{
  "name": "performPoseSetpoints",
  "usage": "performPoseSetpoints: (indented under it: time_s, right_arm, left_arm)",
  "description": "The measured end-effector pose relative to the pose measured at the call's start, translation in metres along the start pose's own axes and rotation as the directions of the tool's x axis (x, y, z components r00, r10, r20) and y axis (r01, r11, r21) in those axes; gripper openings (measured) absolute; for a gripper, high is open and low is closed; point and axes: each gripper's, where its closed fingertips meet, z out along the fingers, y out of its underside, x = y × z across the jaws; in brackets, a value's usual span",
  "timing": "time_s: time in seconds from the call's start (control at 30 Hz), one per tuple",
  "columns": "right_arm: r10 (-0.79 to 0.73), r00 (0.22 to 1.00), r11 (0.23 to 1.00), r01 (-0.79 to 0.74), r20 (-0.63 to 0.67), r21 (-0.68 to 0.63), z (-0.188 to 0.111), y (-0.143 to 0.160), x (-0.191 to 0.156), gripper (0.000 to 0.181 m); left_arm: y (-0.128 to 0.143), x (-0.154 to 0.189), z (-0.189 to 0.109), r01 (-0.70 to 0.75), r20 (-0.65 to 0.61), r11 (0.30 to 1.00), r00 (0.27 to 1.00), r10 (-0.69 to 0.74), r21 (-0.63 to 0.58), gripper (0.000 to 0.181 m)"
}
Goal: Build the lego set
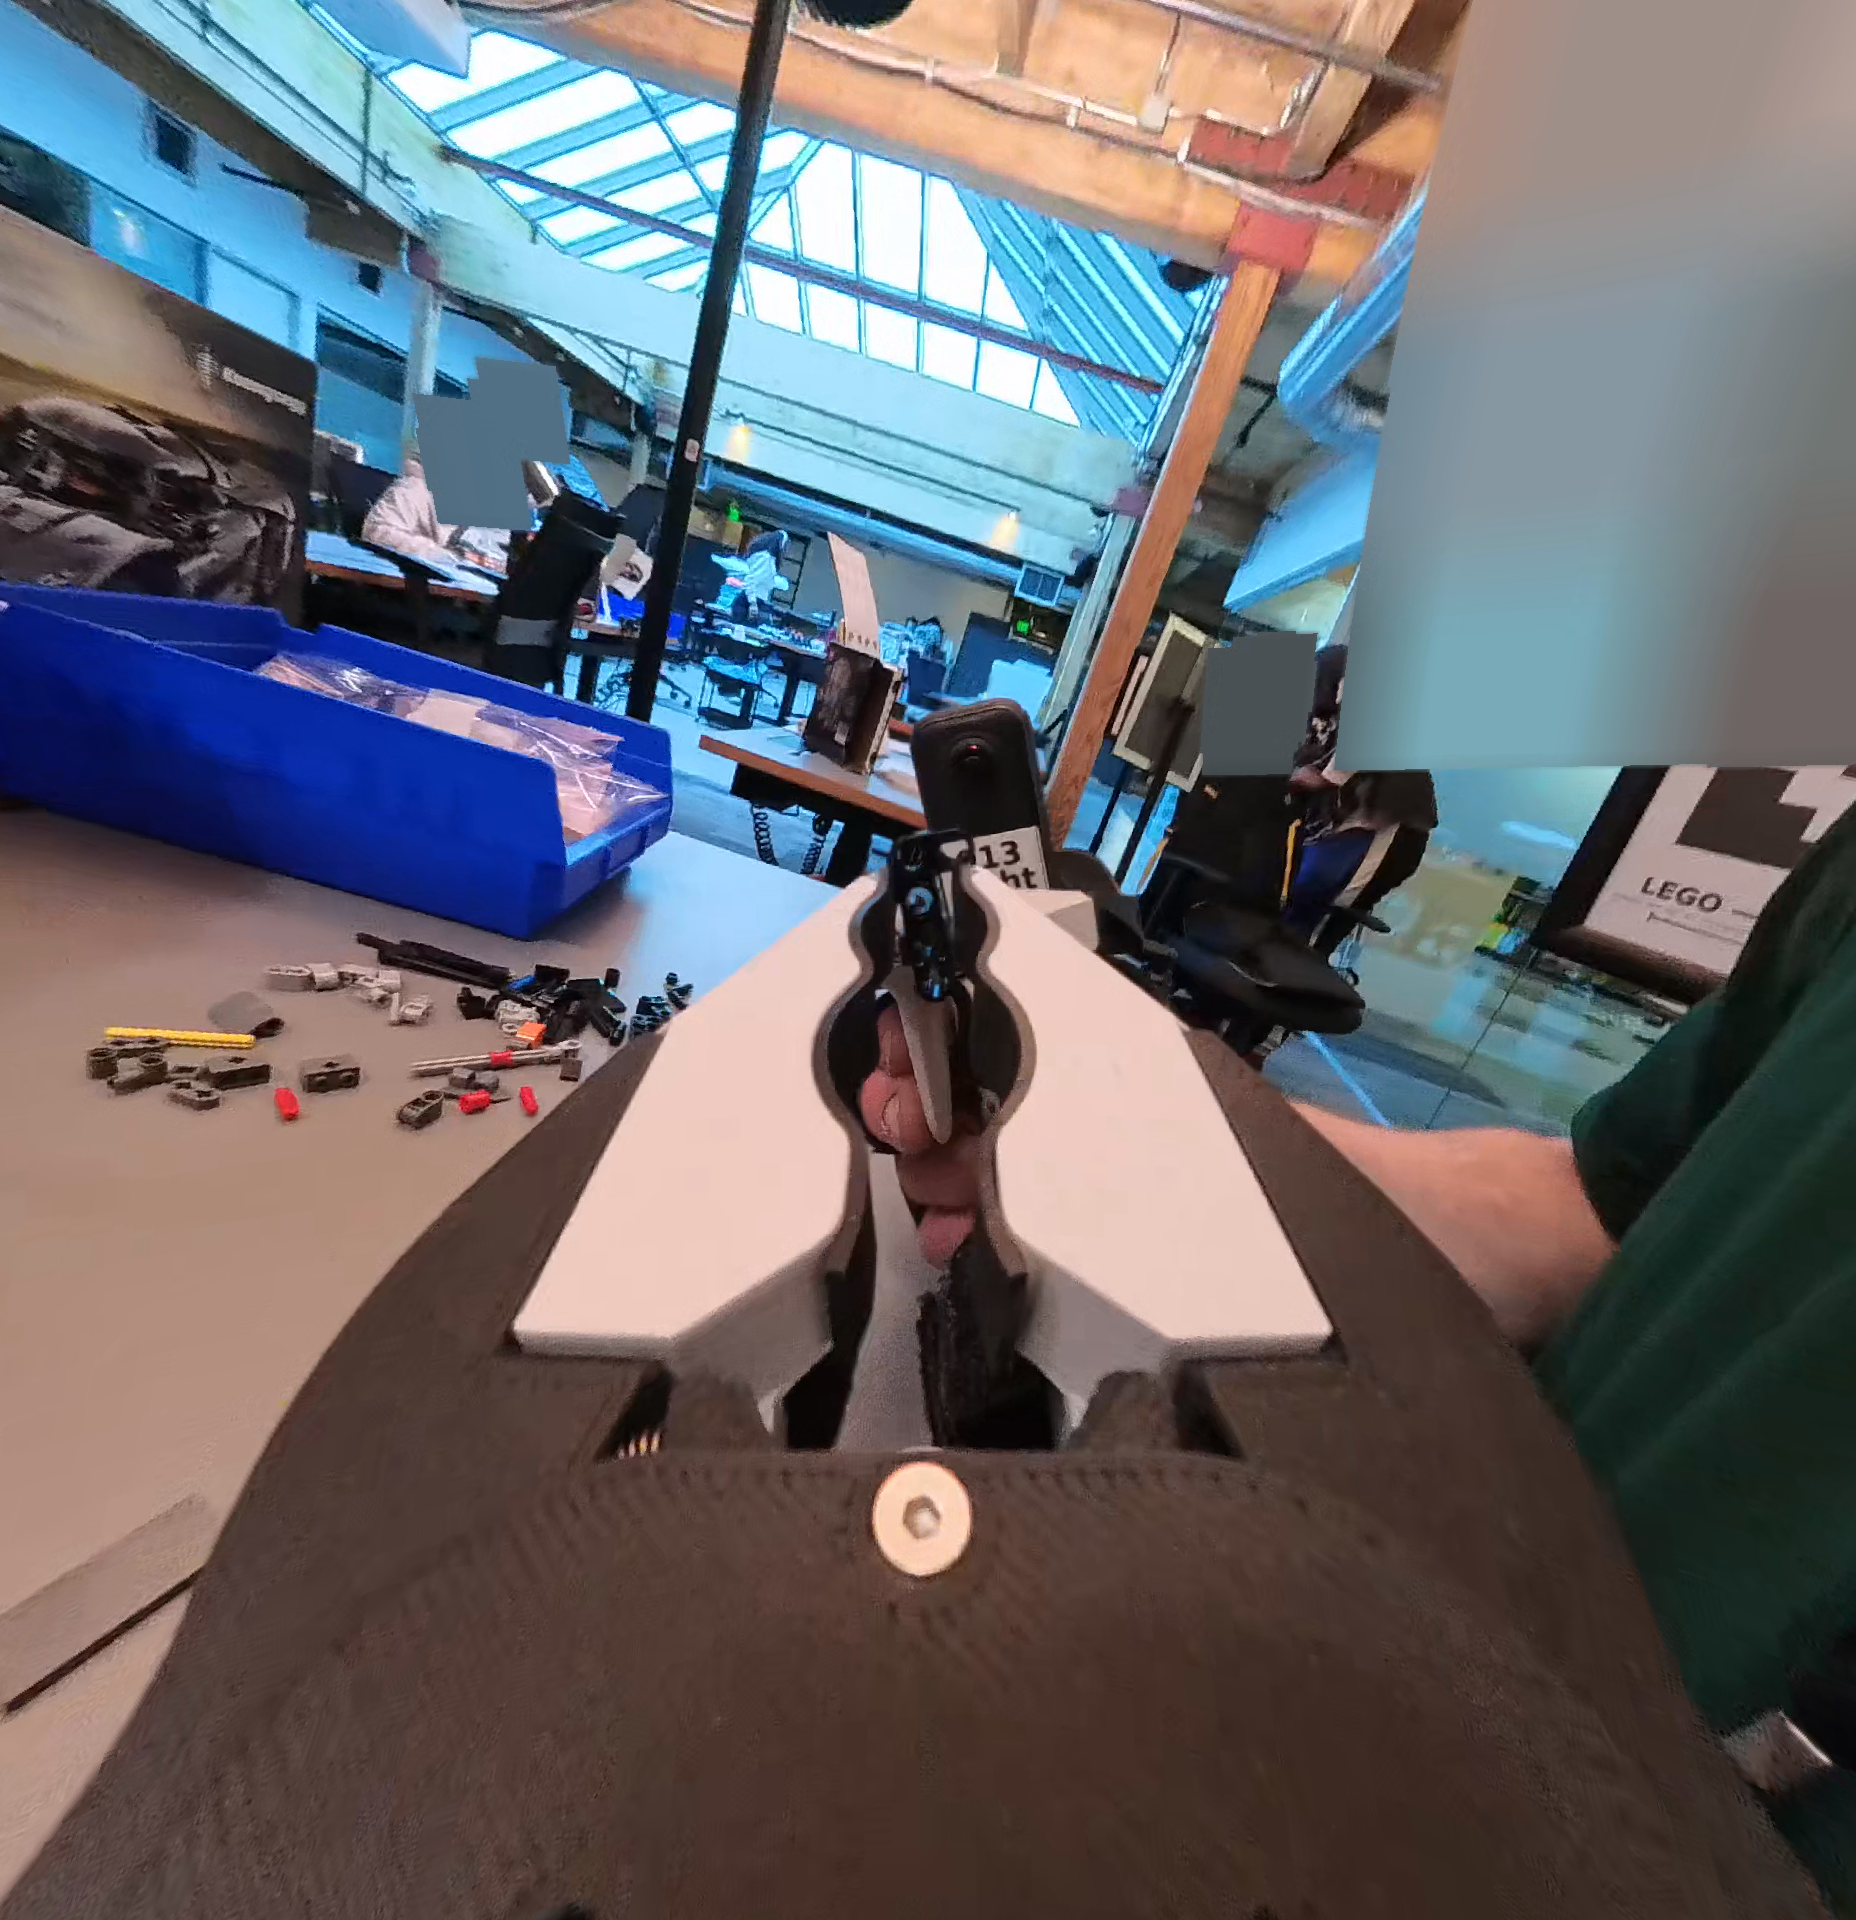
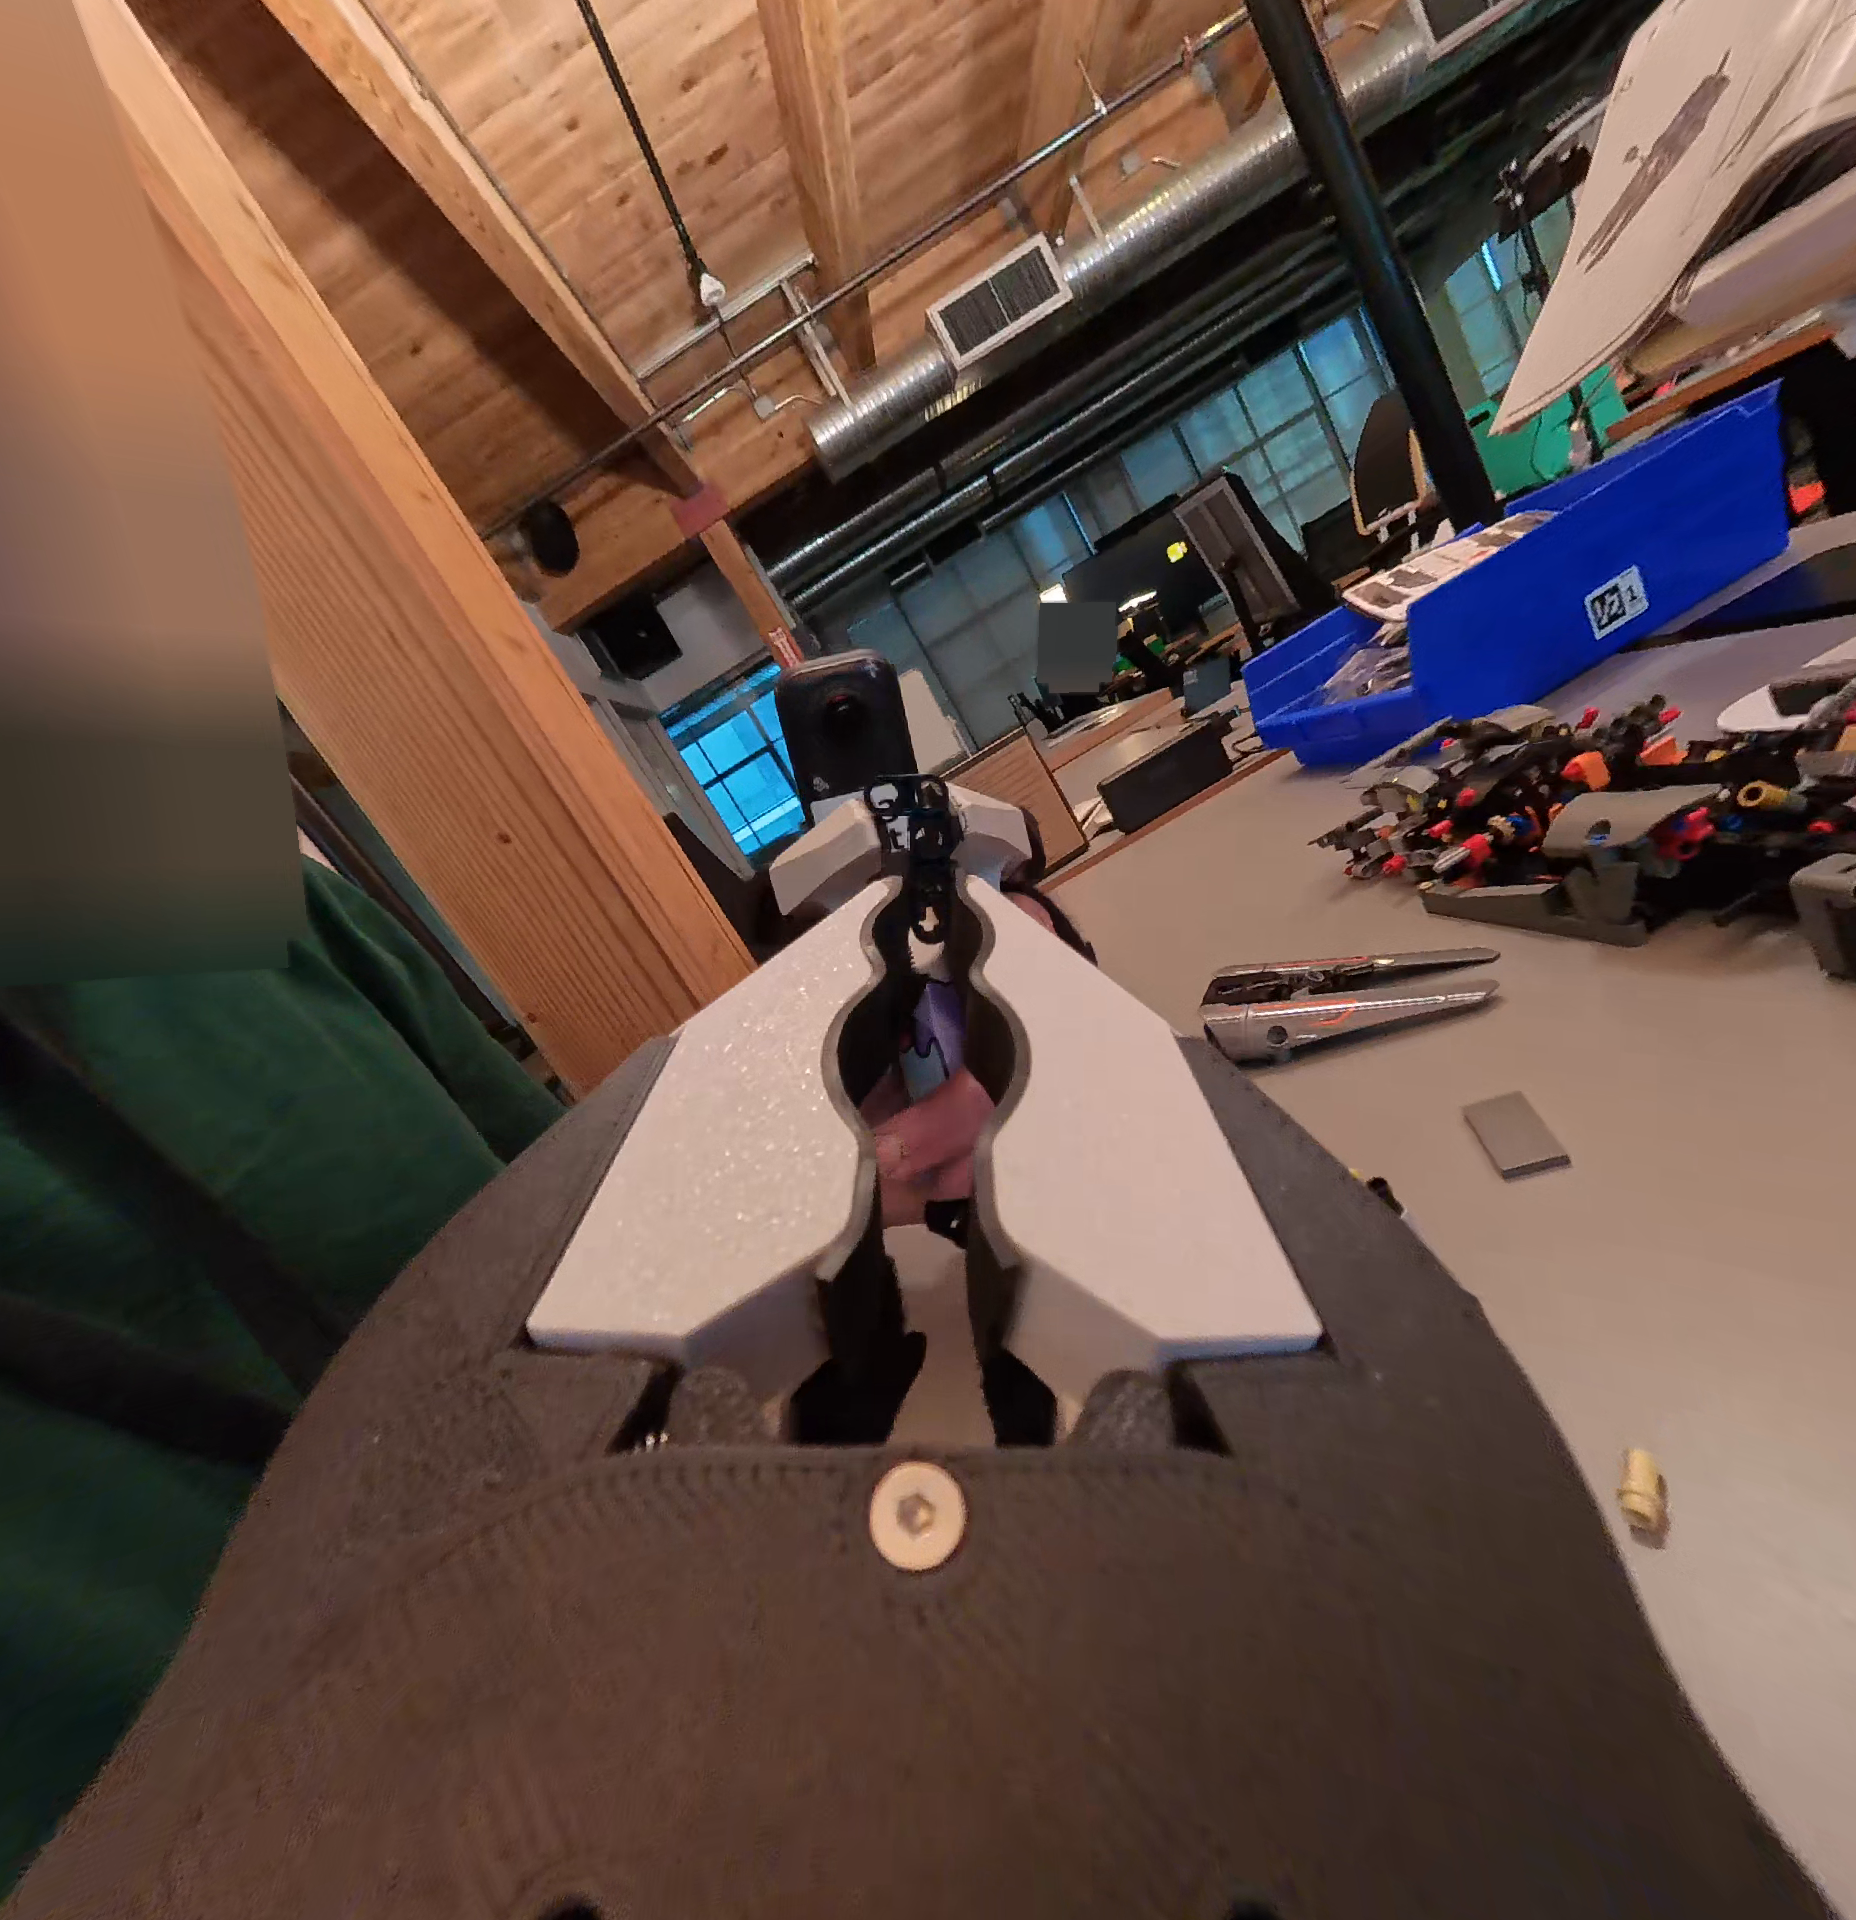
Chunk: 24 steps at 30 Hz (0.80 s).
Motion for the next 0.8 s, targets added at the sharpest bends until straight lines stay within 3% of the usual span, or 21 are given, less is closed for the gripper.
performPoseSetpoints:
  time_s: [0.27,0.37,0.43,0.53,0.67,0.8]
  right_arm:
    - [-0.124,0.988,0.988,0.115,-0.093,-0.099,0.002,0.007,0.005,0.011]
    - [-0.202,0.962,0.964,0.163,-0.181,-0.21,-0.008,0.012,0.014,0.021]
    - [-0.347,0.901,0.914,0.263,-0.261,-0.308,-0.017,0.008,0.017,0.023]
    - [-0.419,0.851,0.872,0.279,-0.318,-0.402,-0.016,-0.001,0.013,0.025]
    - [-0.352,0.866,0.886,0.186,-0.355,-0.425,-0.008,0.0,0.017,0.015]
    - [-0.305,0.883,0.896,0.139,-0.357,-0.423,-0.006,0.005,0.021,0.002]
  left_arm:
    - [-0.003,-0.004,-0.005,-0.04,0.024,0.999,0.999,0.04,0.0,0.005]
    - [0.004,-0.013,-0.009,-0.174,0.104,0.978,0.977,0.186,-0.112,0.005]
    - [0.013,-0.022,-0.012,-0.329,0.174,0.906,0.908,0.381,-0.266,0.005]
    - [0.023,-0.027,-0.01,-0.528,0.16,0.715,0.742,0.651,-0.458,0.005]
    - [0.029,-0.025,-0.004,-0.63,0.113,0.561,0.605,0.788,-0.538,0.005]
    - [0.032,-0.023,-0.004,-0.671,0.077,0.468,0.525,0.847,-0.575,0.005]
